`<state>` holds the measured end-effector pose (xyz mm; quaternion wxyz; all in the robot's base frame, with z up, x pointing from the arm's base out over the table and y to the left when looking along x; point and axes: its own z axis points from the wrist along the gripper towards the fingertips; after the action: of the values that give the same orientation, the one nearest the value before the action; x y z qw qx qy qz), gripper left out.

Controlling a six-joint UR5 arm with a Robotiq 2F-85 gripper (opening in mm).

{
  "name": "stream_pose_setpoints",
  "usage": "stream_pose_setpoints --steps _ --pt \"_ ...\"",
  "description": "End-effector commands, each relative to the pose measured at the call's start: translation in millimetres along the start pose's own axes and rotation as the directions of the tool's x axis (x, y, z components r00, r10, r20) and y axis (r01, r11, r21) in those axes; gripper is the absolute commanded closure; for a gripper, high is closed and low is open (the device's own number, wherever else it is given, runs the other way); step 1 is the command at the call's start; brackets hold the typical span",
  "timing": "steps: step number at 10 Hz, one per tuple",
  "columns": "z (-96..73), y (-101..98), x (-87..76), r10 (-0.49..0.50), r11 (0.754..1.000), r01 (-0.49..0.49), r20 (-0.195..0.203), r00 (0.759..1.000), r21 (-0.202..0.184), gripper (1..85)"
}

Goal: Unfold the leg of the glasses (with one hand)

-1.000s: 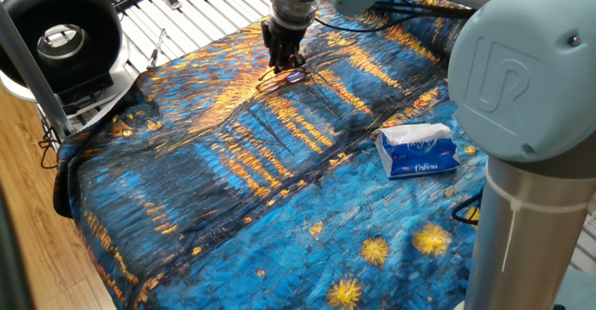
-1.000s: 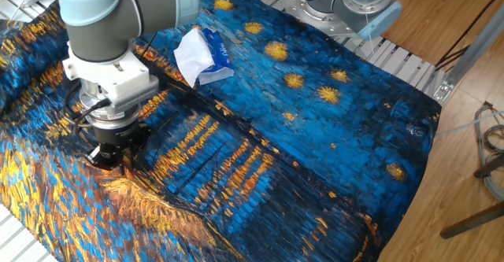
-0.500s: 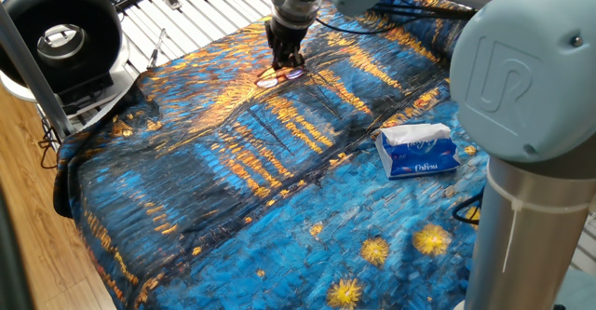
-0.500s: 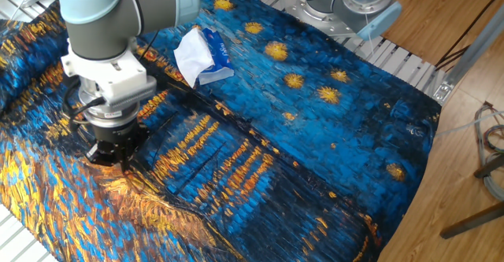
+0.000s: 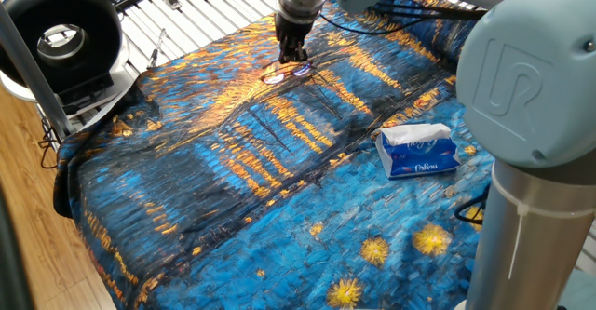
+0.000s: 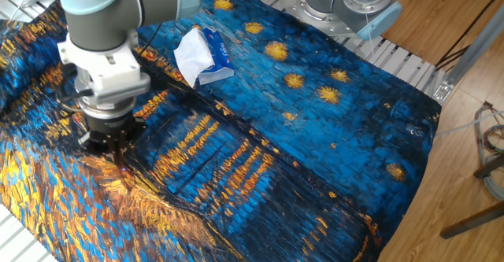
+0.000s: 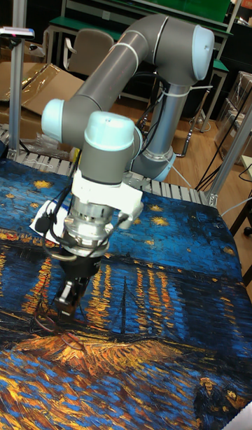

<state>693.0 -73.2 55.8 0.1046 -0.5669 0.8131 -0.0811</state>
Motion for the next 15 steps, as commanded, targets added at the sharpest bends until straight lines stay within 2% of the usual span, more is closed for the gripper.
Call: stream_pose_setpoints --steps 1,3,5,7,8,9,10,11,12,13,14,15 --pt "-16.5 -6.8 7.0 0.103 0.995 -0.103 0.004 0.995 0.010 84.7" --pt "-22.1 -7.5 14.0 0.155 0.988 -0.155 -0.009 0.988 0.007 84.7" --pt "-29.9 -8.7 20.3 0.183 0.983 -0.182 -0.047 0.982 0.018 84.7" --pt "-45.3 -12.8 18.5 0.218 0.976 -0.216 -0.080 0.973 0.024 84.7" --pt "-53.5 -13.6 14.8 0.246 0.969 -0.246 -0.076 0.966 0.008 84.7" --pt "-61.6 -16.6 15.8 0.264 0.964 -0.266 -0.089 0.960 -0.001 84.7" --pt "-66.8 -21.3 19.7 0.277 0.961 -0.278 -0.108 0.955 0.010 84.7" --pt "-72.6 -18.3 18.4 0.321 0.946 -0.323 -0.117 0.940 0.003 84.7" --pt "-80.5 -21.7 24.4 0.333 0.943 -0.332 -0.145 0.932 0.026 84.7" --pt "-83.3 -14.9 14.7 0.369 0.928 -0.373 -0.125 0.921 -0.016 84.7" --pt "-93.2 -21.6 17.6 0.361 0.932 -0.363 -0.164 0.918 0.018 84.7" --pt "-99.6 -24.9 12.1 0.367 0.929 -0.369 -0.150 0.918 0.014 84.7"
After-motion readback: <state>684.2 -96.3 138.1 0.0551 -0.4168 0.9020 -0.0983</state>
